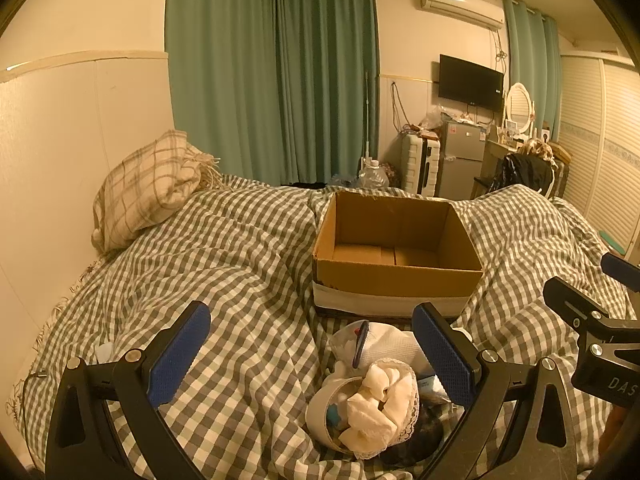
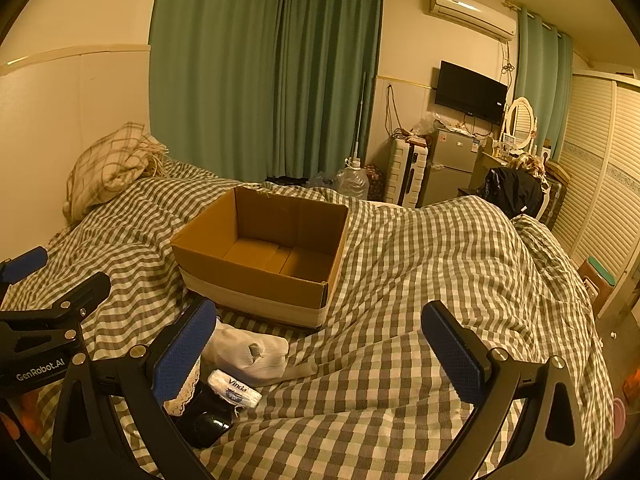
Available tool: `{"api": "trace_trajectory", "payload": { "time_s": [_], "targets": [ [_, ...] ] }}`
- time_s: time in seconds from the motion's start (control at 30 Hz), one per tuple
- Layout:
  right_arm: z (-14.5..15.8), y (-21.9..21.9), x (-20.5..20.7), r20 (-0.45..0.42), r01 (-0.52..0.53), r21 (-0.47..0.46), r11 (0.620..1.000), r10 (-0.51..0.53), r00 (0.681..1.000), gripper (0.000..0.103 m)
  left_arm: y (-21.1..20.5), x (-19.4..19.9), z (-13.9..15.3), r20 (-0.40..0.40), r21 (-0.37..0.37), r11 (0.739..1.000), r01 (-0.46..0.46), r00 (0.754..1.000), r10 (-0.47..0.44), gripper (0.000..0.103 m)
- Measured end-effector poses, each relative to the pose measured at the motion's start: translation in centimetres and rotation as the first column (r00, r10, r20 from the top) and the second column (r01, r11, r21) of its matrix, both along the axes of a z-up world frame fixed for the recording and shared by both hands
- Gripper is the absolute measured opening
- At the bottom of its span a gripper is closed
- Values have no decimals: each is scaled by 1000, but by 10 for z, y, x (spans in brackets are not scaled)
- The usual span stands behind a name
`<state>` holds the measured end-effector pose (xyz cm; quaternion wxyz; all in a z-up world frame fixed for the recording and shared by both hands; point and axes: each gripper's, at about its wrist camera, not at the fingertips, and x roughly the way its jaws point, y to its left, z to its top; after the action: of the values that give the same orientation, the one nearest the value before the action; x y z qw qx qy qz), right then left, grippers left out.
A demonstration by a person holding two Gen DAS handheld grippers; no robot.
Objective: Organize objects
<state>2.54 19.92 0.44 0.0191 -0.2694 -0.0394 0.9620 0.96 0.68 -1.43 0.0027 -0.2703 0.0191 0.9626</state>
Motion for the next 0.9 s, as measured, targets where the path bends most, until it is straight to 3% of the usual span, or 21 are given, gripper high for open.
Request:
{"api": "trace_trajectory", "payload": {
  "time_s": [0.57, 0.77, 0.9],
  "targets": [
    [13, 3, 14, -27, -1, -3, 1000, 1, 1000, 103, 7, 8, 3, 14, 11, 999, 33, 999, -33, 103],
    [9, 10, 14, -9, 1, -14, 1000, -1, 1000, 103, 17, 4, -23, 95, -20, 998, 51, 994, -49, 103],
    [-2, 16, 5, 28, 7, -28, 1000, -6, 1000, 103, 21, -10, -55, 209, -28, 997, 69, 976, -61, 101]
  ]
}}
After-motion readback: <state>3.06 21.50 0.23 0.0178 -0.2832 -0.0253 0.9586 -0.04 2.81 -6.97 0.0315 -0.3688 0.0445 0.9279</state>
